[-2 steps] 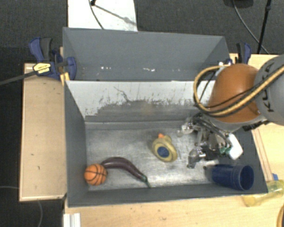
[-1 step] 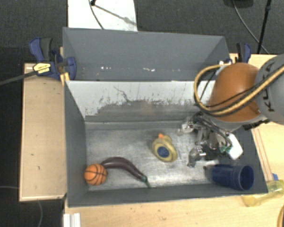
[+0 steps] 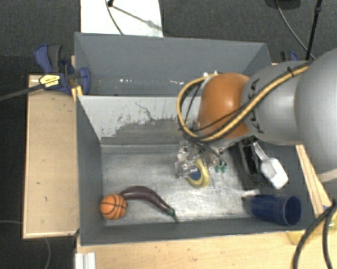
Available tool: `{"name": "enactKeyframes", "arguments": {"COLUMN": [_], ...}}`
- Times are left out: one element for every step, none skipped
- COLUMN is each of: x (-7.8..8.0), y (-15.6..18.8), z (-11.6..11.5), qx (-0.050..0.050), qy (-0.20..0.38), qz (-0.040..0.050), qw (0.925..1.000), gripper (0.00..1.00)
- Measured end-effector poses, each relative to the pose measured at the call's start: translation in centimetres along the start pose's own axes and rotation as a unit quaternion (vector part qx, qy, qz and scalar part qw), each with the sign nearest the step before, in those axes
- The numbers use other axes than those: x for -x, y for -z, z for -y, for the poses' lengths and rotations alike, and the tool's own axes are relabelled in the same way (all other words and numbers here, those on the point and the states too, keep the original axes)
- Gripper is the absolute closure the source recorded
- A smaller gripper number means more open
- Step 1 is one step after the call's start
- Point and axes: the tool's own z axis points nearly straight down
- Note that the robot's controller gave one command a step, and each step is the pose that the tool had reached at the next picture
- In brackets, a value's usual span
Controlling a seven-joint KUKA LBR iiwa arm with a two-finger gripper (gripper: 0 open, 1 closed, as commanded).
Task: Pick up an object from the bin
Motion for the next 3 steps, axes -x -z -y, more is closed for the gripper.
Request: {"name": "enactKeyframes", "arguments": {"x": [-0.1, -0.1, -1.2], "y": [-0.1, -0.1, -0.1], "z": [0.1, 0.1, 1.6], "qx": [-0.001, -0.001, 0.001], "qy": [0.001, 0.001, 0.035], "qz": [-0.0019, -0.0018, 0.0011], "qw": [1.0000, 1.0000, 0.9994], "gripper": [0.00, 0.00, 0.00]}}
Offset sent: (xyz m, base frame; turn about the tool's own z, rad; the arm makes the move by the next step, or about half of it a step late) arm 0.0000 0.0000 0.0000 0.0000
